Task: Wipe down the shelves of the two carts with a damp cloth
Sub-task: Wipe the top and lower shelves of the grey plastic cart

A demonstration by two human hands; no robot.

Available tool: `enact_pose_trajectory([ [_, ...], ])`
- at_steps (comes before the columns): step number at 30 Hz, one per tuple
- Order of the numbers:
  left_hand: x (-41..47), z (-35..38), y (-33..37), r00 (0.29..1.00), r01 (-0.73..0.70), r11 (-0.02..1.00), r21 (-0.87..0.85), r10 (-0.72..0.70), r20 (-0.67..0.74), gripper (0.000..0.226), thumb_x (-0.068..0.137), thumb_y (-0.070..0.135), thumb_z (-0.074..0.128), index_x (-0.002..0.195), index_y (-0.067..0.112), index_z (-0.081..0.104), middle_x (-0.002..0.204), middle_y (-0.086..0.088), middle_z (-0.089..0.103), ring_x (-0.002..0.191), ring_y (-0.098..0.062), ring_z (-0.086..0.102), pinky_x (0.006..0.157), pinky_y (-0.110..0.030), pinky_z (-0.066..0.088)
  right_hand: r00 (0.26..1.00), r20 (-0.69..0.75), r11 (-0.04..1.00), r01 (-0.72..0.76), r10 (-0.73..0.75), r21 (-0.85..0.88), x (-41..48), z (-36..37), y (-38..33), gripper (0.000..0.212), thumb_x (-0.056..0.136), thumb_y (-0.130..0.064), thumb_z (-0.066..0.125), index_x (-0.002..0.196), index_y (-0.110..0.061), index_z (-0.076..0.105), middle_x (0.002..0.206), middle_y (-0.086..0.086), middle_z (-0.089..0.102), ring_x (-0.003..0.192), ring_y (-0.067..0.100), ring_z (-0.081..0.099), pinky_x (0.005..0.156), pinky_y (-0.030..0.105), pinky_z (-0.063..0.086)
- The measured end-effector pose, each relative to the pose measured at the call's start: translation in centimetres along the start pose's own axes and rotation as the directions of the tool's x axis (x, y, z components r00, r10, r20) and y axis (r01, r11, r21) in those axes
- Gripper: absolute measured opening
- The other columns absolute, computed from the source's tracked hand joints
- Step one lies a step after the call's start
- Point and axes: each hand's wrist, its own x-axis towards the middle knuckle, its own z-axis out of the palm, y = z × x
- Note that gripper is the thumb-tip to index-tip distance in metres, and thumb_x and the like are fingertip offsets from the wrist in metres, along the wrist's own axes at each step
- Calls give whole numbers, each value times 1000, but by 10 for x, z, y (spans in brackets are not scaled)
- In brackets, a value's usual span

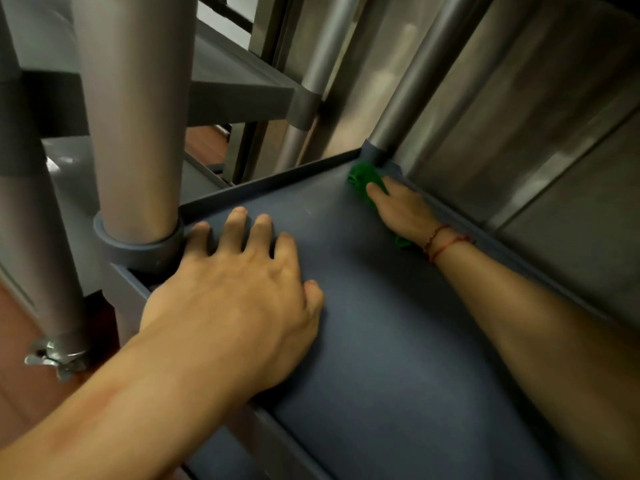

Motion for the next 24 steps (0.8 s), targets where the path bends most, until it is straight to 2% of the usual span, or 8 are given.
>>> enact_pose_trajectory([
  [2,1,1,1,1000,-2,1000,20,2,23,69,95,58,9,152,20,8,165,-6,-5,152,-27,-9,121,-53,7,996,39,997,81,-82,19,-32,3,-6,48,103,-47,41,147,-28,46,158,0,38,146,26,32,119,52,22],
  [5,1,1,2,999,3,1000,10,-3,52,70,93,60,7,152,22,4,165,-5,-8,152,-26,-10,121,-53,7,966,87,969,245,-243,-16,-79,3,-12,53,103,-44,44,153,-29,35,163,-5,26,152,18,18,123,49,11],
  [7,0,1,2,999,7,1000,19,-7,48,71,91,61,2,151,23,4,164,-4,-7,152,-25,-8,121,-52,7,949,123,957,289,-291,35,-91,0,-9,53,104,-40,44,154,-28,31,164,-6,23,152,14,14,124,44,7],
  [9,1,0,2,999,0,1000,26,-1,46,71,91,61,3,151,24,5,164,-3,-7,152,-24,-8,121,-52,7,947,128,955,289,-295,63,-85,-3,-5,52,105,-36,43,154,-22,31,163,-3,25,152,14,16,124,41,10],
  [13,-1,0,0,1000,-5,1000,7,5,25,69,92,59,4,151,24,6,164,-3,-6,152,-24,-7,122,-51,8,988,58,989,137,-140,49,-42,-10,14,48,106,-34,40,150,-14,41,156,7,40,143,25,37,116,33,29],
  [16,-2,0,-1,1000,-8,1000,8,8,22,69,93,59,7,151,23,6,165,-4,-6,152,-25,-6,122,-52,7,998,-1,997,-71,71,-31,-6,-19,49,46,106,-37,35,140,-10,50,146,19,50,131,37,48,108,41,38],
  [19,-1,-1,0,1000,-10,1000,1,10,27,66,95,58,11,151,22,7,165,-5,-6,152,-26,-6,122,-52,7,978,-16,974,-207,207,-86,11,-22,72,49,104,-44,31,131,-10,53,140,19,52,126,40,50,109,51,36],
  [24,1,-2,0,999,-5,999,-35,6,32,65,96,56,15,151,22,11,165,-5,-3,152,-26,-5,121,-52,8,986,16,984,-165,166,-66,-16,-21,54,51,105,-45,31,145,-17,44,154,12,41,140,36,38,116,54,26],
])
